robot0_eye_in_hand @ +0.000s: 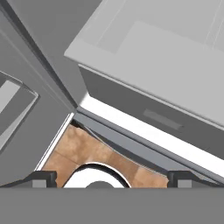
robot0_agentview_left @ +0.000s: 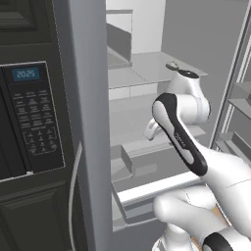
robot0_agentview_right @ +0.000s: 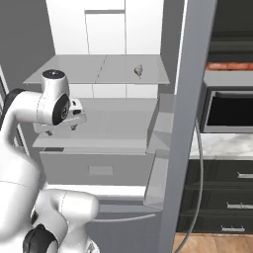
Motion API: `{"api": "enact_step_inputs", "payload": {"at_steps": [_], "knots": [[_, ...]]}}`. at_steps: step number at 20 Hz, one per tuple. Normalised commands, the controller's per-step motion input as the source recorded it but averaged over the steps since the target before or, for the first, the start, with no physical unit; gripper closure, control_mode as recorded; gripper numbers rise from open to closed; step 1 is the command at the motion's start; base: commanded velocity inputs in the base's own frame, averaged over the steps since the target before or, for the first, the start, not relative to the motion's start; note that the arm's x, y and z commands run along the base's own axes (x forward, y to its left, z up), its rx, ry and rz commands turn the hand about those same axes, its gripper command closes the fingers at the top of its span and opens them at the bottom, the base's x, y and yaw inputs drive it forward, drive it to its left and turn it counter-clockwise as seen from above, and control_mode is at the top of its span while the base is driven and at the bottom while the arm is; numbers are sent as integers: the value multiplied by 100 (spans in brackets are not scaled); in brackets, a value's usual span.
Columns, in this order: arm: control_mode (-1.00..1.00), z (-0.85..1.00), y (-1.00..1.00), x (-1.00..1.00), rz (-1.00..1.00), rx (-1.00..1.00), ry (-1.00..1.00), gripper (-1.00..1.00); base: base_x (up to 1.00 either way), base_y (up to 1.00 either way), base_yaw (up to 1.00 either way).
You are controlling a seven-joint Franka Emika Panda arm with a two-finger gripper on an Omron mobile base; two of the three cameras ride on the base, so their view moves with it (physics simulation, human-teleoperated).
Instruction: Gather the lemon wedge and tomato from the fridge and place them on a tray on the dining counter. Then gather the fishs from the fridge and place them on the other tray.
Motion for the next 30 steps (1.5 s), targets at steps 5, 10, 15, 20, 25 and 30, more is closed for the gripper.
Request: {"api": "enact_step_inputs", "payload": {"at_steps": [5, 10, 15, 20, 25, 30], "knots": [[-100, 61, -54, -20, -3, 0, -5, -100, 0, 0, 0], [-100, 46, -26, 0, -6, 0, -4, -100, 0, 0, 0], [-100, 25, -4, 12, -11, 0, -17, -100, 0, 0, 0], [-100, 6, -21, 10, -5, 0, -24, -100, 0, 0, 0], [-100, 23, -15, 10, -3, 0, -25, -100, 0, 0, 0], [-100, 62, -27, 4, -10, 0, -5, -100, 0, 0, 0]]}}
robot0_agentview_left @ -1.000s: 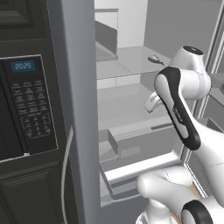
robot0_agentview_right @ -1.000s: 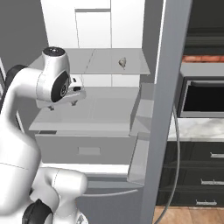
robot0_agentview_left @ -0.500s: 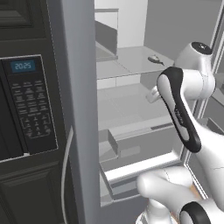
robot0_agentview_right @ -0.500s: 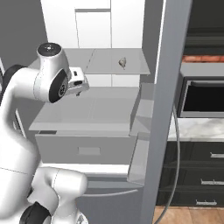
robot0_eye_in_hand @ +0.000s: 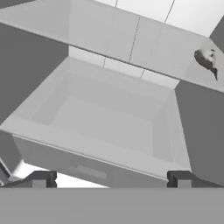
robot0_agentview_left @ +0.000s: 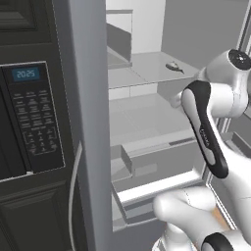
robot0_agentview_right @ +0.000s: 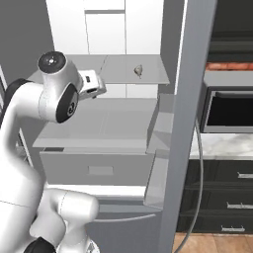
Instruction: Gather the lemon wedge and tomato from the fridge and place them on a tray on the dining counter. Then gather the fishs from the fridge and place them on the other tray.
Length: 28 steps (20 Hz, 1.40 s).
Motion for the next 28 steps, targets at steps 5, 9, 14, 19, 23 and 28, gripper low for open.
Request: {"api": "enact_step_inputs", "payload": {"at_steps": [5, 9, 14, 19, 23, 28], "knots": [[-100, 56, -44, 14, -14, 1, 0, -100, 0, 0, 0], [-100, 22, -17, 48, -17, 3, -1, -100, 0, 0, 0], [-100, 4, -4, 60, -19, 4, 0, -100, 0, 0, 0], [-100, -8, -29, 50, -13, 1, -4, -100, 0, 0, 0], [-100, 0, -32, 54, -8, 3, -4, -100, 0, 0, 0], [-100, 0, -30, 50, -1, 5, -2, -100, 0, 0, 0]]}}
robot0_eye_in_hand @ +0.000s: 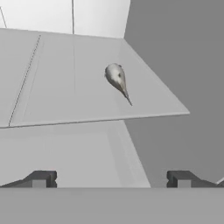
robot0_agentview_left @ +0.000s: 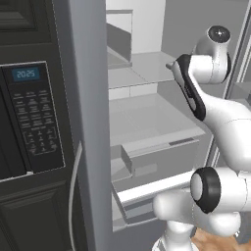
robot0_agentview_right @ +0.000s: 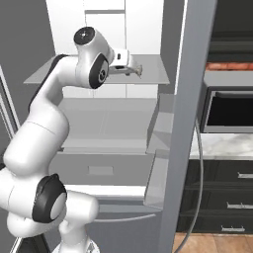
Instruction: Gather the lemon wedge and tomato from the fridge and place them on a tray on the dining counter. Then gather the fishs from the fridge and place them on the other tray.
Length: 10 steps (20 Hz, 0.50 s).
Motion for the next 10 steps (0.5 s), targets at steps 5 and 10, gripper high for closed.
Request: {"api": "enact_step_inputs", "payload": {"at_steps": [5, 10], "knots": [[-100, 0, -3, 42, 0, 6, 0, -100, 0, 0, 0], [-100, 0, -1, 44, 0, 3, 0, -100, 0, 0, 0]]}}
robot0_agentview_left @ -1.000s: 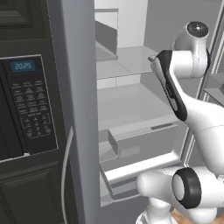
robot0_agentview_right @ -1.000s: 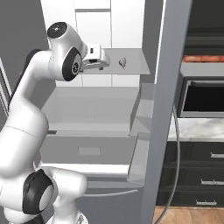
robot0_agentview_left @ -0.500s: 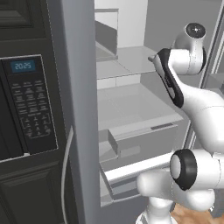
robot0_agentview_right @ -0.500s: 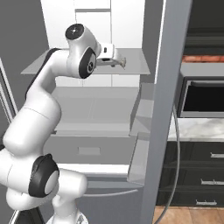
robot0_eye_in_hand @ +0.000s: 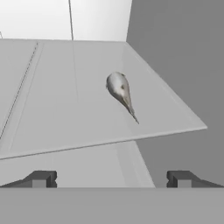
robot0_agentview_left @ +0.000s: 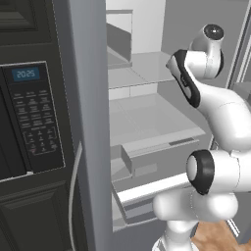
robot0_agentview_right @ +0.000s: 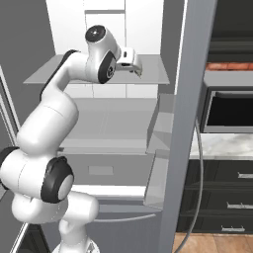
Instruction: Gather the lemon wedge and tomato from the fridge and place them on a tray on the dining counter. Then gather the fishs from the fridge and place them on the other tray.
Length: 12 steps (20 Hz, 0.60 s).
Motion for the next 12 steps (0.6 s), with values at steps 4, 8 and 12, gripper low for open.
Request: {"api": "enact_step_inputs", "payload": {"at_steps": [4, 8, 12], "knots": [[-100, 0, -4, 56, 0, 0, 0, -100, 0, 0, 0], [-100, -1, -6, 58, 0, 0, 2, -100, 0, 0, 0], [-100, -3, -28, 28, 0, 0, 3, -100, 0, 0, 0]]}}
